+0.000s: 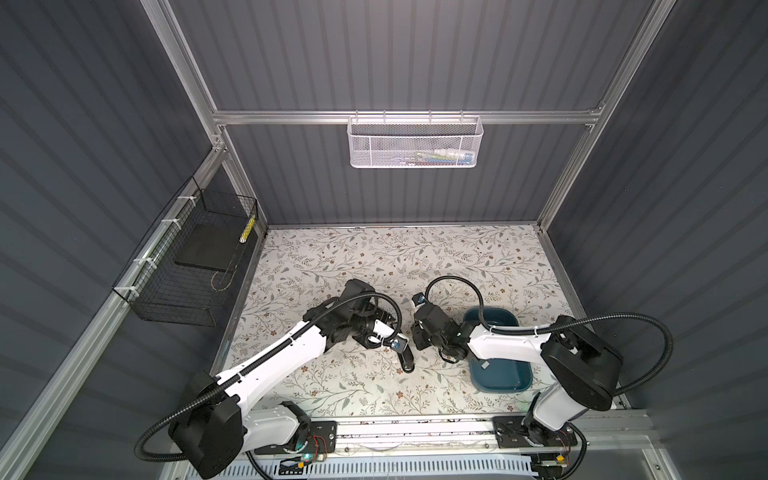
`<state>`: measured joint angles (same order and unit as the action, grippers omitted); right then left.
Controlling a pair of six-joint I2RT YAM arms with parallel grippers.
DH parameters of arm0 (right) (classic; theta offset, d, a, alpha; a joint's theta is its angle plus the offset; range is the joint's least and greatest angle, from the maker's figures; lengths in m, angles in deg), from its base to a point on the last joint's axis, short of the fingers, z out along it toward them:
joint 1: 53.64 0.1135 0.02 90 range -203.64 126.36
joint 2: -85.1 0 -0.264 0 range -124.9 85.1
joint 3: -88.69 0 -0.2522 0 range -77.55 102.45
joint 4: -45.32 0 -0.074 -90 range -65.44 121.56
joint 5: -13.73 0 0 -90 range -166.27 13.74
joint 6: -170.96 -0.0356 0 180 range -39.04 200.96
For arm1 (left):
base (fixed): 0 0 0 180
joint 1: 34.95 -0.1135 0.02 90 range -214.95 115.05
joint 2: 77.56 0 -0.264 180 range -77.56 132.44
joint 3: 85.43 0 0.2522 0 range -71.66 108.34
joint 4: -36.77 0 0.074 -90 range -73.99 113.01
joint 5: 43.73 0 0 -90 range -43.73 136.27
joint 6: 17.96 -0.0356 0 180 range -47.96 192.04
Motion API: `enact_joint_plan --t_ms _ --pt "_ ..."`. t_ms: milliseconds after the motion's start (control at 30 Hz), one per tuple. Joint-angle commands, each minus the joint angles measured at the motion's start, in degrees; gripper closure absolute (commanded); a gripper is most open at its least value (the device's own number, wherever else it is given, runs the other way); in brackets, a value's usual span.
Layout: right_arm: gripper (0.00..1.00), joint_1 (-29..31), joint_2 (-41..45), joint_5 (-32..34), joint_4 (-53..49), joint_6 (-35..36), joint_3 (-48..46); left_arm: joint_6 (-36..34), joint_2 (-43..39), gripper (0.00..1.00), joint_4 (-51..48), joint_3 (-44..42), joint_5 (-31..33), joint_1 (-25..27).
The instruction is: Load the staples into the stapler
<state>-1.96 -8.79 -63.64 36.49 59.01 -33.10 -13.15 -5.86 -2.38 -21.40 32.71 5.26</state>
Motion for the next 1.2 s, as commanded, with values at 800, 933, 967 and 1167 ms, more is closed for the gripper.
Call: enact_joint_plan --t_ms 800,933,967,1167 --pt "0.38 -0.5 2.6 0.0 3.9 -2.2 -1.7 -5.1 3.2 0.52 -5.0 -0.6 6.1 9.1" --pt "0.35 -0.5 9.8 1.4 5.7 -3.2 -6.3 -4.1 3.5 0.52 -4.4 -0.3 4.0 10.8" --pt "0.33 -0.5 12.4 2.1 6.1 -3.5 -7.7 -3.7 3.9 0.51 -4.8 0.0 3.5 11.4" --pt "0.01 -1.4 29.1 8.0 6.9 -4.9 -16.9 -2.8 6.5 0.51 -5.8 1.2 3.0 13.6"
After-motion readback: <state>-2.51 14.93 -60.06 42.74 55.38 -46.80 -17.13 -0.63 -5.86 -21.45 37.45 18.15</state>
